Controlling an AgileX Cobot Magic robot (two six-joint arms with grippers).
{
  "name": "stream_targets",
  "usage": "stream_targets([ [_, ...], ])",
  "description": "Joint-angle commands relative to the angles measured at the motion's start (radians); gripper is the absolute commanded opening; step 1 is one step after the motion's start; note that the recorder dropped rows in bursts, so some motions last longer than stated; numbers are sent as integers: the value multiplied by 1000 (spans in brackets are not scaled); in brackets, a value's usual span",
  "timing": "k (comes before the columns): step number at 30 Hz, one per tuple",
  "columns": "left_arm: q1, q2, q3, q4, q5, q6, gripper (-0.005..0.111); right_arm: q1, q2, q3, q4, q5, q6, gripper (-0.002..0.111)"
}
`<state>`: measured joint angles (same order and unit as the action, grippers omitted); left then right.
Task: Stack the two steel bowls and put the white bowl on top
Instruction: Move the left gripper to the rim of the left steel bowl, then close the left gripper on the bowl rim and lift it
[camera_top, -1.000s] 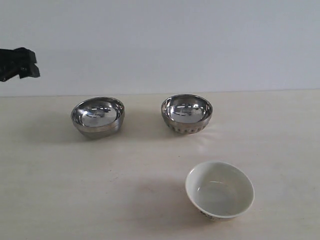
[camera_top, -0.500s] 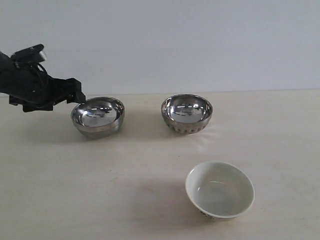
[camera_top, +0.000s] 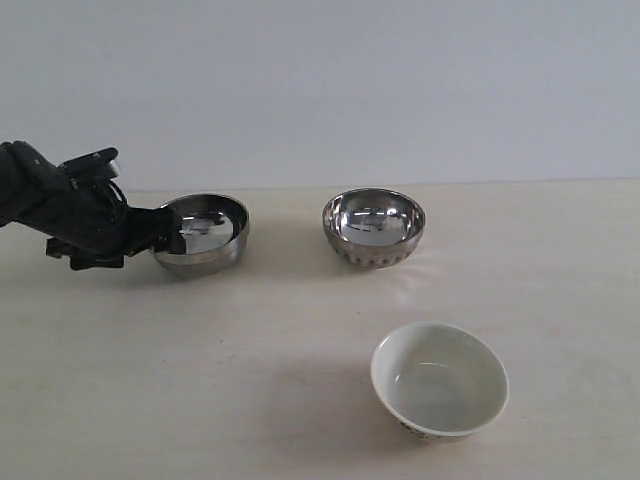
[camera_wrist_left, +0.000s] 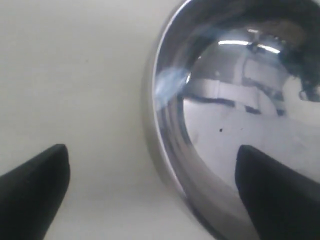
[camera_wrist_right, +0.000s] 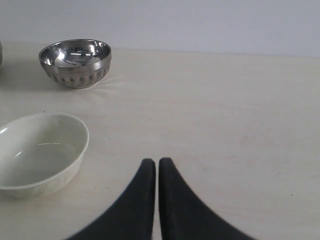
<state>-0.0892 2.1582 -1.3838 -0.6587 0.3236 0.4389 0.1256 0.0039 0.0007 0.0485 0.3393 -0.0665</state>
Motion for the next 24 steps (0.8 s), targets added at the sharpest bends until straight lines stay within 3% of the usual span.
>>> stream_targets([
  [1, -5, 13, -12, -18, -37, 3, 82, -5, -4, -1, -4, -2, 0, 0],
  [5, -5, 13, -12, -54, -59, 3, 71, -5, -4, -1, -4, -2, 0, 0],
  [12, -5, 13, -12, -62, -72, 3, 8, -5, -4, -1, -4, -2, 0, 0],
  [13, -5, 13, -12, -62, -72, 9, 4, -5, -4, -1, -4, -2, 0, 0],
  [24, -3, -42, -12, -60, -33, 40, 4, -5, -4, -1, -4, -2, 0, 0],
])
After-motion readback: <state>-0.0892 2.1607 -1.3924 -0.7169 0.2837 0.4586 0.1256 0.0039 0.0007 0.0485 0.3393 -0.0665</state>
